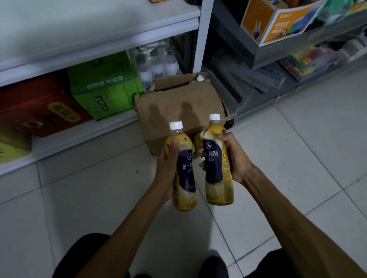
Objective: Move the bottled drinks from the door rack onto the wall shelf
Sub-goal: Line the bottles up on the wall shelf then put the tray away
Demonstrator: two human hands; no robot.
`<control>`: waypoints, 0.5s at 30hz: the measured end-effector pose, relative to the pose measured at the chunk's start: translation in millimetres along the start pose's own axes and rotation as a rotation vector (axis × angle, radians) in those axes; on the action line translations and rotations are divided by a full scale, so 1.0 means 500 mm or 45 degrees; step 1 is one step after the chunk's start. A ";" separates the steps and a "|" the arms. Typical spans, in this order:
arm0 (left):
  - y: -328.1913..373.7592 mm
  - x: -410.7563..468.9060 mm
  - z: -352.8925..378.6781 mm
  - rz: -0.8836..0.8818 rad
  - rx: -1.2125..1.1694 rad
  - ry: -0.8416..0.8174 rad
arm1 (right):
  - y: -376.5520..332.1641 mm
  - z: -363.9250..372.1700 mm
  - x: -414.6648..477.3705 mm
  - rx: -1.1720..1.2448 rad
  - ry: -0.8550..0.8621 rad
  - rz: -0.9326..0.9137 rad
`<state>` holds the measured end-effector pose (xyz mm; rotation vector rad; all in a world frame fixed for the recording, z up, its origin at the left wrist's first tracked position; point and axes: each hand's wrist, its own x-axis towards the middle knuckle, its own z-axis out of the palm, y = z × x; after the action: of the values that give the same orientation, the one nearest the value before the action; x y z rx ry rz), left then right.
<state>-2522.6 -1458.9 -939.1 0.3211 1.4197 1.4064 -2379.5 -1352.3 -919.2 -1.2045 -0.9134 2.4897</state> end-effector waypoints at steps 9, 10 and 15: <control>0.164 -0.203 0.008 -0.122 0.017 0.076 | -0.053 0.159 -0.211 -0.055 0.210 -0.017; 0.206 -0.227 0.019 -0.112 0.014 0.065 | -0.080 0.185 -0.241 -0.103 0.210 -0.043; 0.469 -0.341 0.091 0.002 0.013 -0.042 | -0.257 0.340 -0.401 -0.233 0.152 -0.202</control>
<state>-2527.5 -1504.0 -649.1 0.3510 1.4003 1.3893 -2390.3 -1416.1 -633.7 -1.2657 -1.1763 2.2252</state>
